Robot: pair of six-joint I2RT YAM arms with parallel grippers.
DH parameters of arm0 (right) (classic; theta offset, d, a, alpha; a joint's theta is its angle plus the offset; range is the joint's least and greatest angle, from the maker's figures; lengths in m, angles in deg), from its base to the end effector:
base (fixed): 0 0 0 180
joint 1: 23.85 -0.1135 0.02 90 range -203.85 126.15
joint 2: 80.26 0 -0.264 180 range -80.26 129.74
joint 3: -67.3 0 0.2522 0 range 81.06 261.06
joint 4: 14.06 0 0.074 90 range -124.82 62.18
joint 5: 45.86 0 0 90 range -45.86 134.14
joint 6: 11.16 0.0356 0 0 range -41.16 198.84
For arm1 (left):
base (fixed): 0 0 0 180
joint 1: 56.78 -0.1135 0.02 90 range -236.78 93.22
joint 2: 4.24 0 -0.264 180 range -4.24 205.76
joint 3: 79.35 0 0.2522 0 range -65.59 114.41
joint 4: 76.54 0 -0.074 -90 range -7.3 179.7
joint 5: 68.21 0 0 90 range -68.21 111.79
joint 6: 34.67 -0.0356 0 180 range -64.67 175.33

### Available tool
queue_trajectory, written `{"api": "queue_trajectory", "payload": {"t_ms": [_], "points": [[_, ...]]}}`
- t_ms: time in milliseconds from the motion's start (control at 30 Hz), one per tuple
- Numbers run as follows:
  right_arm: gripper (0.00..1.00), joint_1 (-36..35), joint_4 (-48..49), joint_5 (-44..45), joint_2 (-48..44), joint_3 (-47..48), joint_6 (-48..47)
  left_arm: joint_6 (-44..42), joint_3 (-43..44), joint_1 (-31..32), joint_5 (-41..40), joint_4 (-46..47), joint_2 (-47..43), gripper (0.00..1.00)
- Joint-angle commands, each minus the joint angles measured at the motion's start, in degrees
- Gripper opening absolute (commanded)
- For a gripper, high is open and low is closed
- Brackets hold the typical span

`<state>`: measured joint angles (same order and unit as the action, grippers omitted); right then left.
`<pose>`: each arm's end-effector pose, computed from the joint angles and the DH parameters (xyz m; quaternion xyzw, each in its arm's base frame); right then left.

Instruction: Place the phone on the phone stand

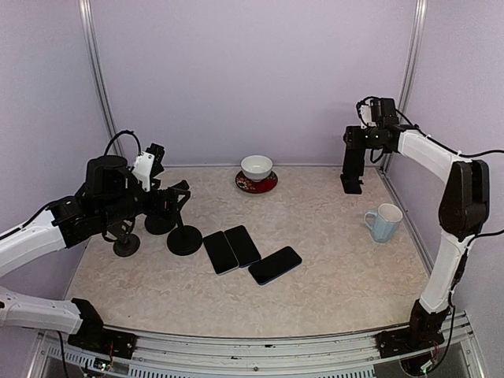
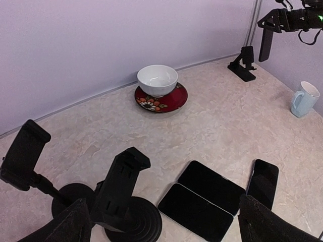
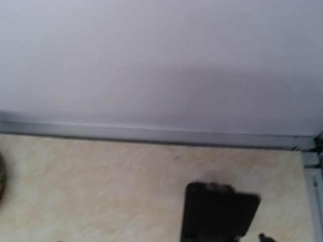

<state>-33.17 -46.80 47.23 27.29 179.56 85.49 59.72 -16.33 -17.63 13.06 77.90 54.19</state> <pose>0.4421 0.0706 0.3344 -0.0061 0.8571 0.0486 0.5128 0.1858 -0.1443 0.3195 0.2043 0.7970 -0.1513 0.5479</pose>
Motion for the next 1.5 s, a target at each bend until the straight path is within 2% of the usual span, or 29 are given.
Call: {"api": "queue_trajectory", "payload": {"t_ms": [0,367,800,1167,1467], "points": [[0.48,1.1,3.4,2.4,3.3,5.8,-2.9,0.0,-1.5,-2.9,1.8,4.8,-1.7,0.99],[0.49,3.5,4.0,2.8,10.6,11.8,-4.9,0.6,-2.1,-6.2,1.7,5.3,-1.6,0.99],[0.49,6.7,7.8,-1.6,12.5,9.8,-4.5,0.8,-1.9,-8.2,2.3,5.4,0.1,0.99],[0.49,6.9,14.2,-4.0,10.0,2.6,-5.3,0.4,-1.9,-9.3,1.9,5.3,0.8,0.99],[0.49,7.0,16.4,-4.7,11.8,2.3,-4.7,0.3,-2.1,-9.9,1.9,5.4,1.2,0.99]]}}
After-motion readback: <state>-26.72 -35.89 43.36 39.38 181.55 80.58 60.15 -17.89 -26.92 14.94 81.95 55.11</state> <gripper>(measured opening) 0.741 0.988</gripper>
